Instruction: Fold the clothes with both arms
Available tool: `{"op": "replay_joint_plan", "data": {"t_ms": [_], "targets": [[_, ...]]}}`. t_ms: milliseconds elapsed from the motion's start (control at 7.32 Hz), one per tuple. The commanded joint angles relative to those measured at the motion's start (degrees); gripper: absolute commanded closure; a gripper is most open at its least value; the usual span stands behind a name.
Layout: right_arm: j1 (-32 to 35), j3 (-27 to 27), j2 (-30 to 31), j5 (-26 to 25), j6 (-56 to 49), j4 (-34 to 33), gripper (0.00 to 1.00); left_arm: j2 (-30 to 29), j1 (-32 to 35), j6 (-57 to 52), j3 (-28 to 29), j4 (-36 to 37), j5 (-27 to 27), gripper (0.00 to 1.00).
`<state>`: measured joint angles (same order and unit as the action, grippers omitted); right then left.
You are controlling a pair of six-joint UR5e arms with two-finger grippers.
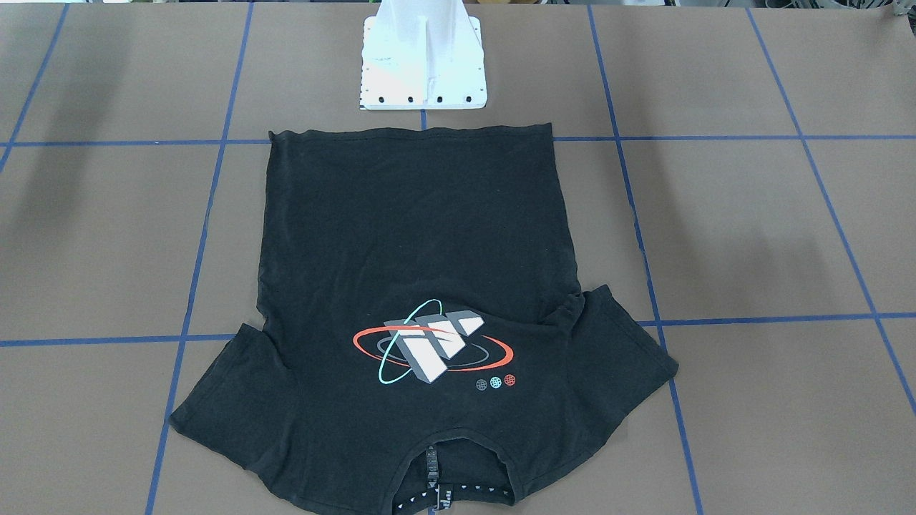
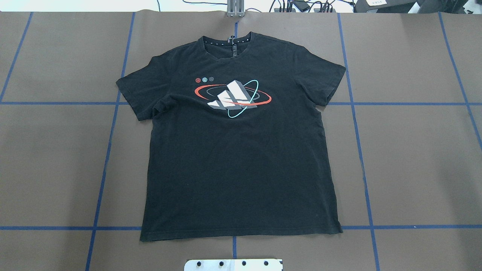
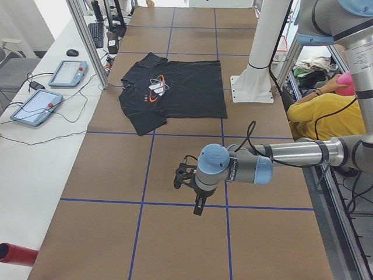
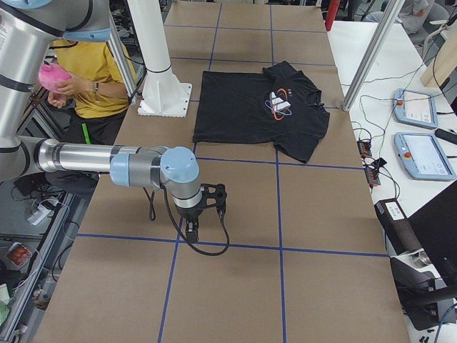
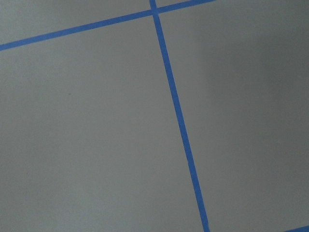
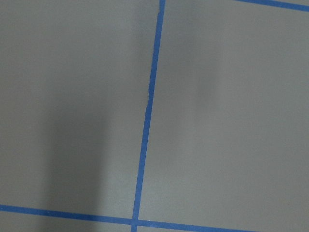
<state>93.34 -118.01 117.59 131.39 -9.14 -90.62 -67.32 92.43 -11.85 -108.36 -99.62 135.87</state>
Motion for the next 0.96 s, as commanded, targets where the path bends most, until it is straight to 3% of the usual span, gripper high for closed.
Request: {"op": "replay_joint_plan", "data": {"t_ms": [0, 410, 820], "targets": [[0.00, -1.34, 0.01, 0.00, 0.00, 0.27, 0.00, 0.00, 0.04, 0.16, -1.50, -0.13, -0.08, 0.00], [0.00, -1.26, -3.65, 0.44, 0.78, 0.62, 0.00, -2.36, -0.05, 0.51, -2.56, -0.13, 0.01, 0.00], [0.17, -2.13, -9.12, 0.26, 1.05, 1.23, 0.00, -10.25, -0.05, 0.51, -2.73, -2.14, 0.01, 0.00]]}}
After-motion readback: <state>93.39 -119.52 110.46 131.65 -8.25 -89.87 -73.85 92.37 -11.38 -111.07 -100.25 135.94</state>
